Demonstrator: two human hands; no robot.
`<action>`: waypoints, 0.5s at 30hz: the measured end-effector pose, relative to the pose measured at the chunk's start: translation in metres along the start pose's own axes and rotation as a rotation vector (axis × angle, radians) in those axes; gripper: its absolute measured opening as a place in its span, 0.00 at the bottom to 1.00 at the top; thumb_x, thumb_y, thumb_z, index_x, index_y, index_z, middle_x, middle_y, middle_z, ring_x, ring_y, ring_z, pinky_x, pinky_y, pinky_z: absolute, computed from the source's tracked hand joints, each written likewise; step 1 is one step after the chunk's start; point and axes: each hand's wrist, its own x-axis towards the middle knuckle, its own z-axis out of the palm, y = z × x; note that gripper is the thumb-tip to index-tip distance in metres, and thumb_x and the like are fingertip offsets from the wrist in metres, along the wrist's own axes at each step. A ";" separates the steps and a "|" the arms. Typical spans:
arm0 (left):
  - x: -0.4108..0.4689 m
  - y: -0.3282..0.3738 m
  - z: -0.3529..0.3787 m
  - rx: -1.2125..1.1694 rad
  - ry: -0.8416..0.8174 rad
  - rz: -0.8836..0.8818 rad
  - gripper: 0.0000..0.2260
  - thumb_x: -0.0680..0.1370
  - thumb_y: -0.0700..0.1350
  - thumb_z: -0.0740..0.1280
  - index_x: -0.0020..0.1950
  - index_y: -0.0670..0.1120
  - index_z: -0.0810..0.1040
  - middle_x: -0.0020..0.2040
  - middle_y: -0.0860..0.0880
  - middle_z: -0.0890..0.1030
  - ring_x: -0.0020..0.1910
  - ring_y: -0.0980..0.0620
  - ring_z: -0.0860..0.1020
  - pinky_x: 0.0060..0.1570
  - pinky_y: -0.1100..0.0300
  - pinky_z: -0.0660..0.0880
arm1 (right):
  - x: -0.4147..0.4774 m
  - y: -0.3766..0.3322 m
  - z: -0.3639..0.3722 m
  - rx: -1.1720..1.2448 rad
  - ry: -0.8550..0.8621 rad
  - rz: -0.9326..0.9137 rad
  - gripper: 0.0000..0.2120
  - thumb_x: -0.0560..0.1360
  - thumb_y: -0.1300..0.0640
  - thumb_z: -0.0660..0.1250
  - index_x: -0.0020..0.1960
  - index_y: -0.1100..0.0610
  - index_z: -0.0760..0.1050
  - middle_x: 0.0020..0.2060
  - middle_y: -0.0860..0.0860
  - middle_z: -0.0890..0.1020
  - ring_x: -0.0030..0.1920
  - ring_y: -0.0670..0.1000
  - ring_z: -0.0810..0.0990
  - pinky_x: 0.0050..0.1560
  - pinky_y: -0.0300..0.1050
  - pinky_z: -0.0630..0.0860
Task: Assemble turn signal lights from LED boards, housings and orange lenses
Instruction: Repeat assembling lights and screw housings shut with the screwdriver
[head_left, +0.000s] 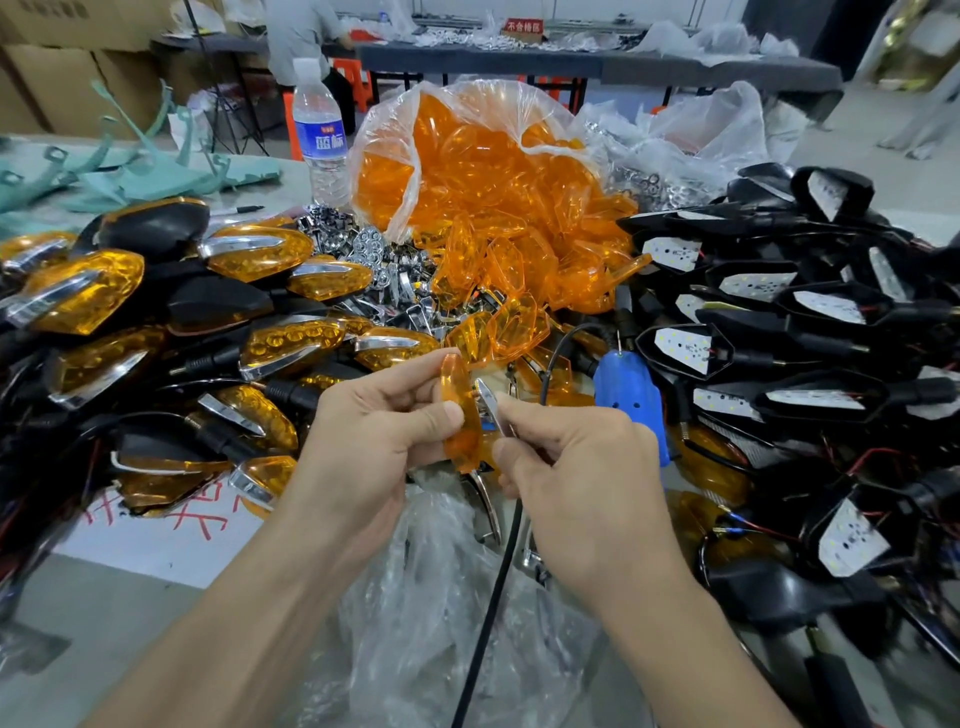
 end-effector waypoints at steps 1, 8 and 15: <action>-0.002 -0.002 0.002 0.034 0.020 0.042 0.23 0.68 0.33 0.72 0.63 0.44 0.84 0.48 0.39 0.84 0.45 0.44 0.84 0.43 0.51 0.86 | 0.000 -0.001 0.001 0.061 0.008 0.023 0.18 0.78 0.60 0.72 0.51 0.34 0.81 0.36 0.52 0.86 0.35 0.58 0.84 0.38 0.59 0.84; -0.002 0.004 0.001 0.108 -0.005 0.093 0.22 0.70 0.33 0.73 0.62 0.45 0.84 0.47 0.36 0.86 0.45 0.46 0.86 0.41 0.57 0.84 | 0.001 -0.001 0.000 0.163 0.027 0.036 0.27 0.77 0.61 0.74 0.49 0.24 0.80 0.36 0.44 0.87 0.35 0.57 0.85 0.41 0.57 0.85; 0.002 0.014 -0.003 -0.138 -0.041 -0.257 0.20 0.68 0.34 0.68 0.59 0.37 0.82 0.46 0.41 0.88 0.38 0.49 0.87 0.32 0.64 0.82 | 0.004 0.003 -0.001 -0.020 0.007 -0.045 0.22 0.77 0.60 0.74 0.61 0.35 0.79 0.35 0.46 0.86 0.35 0.52 0.83 0.42 0.52 0.82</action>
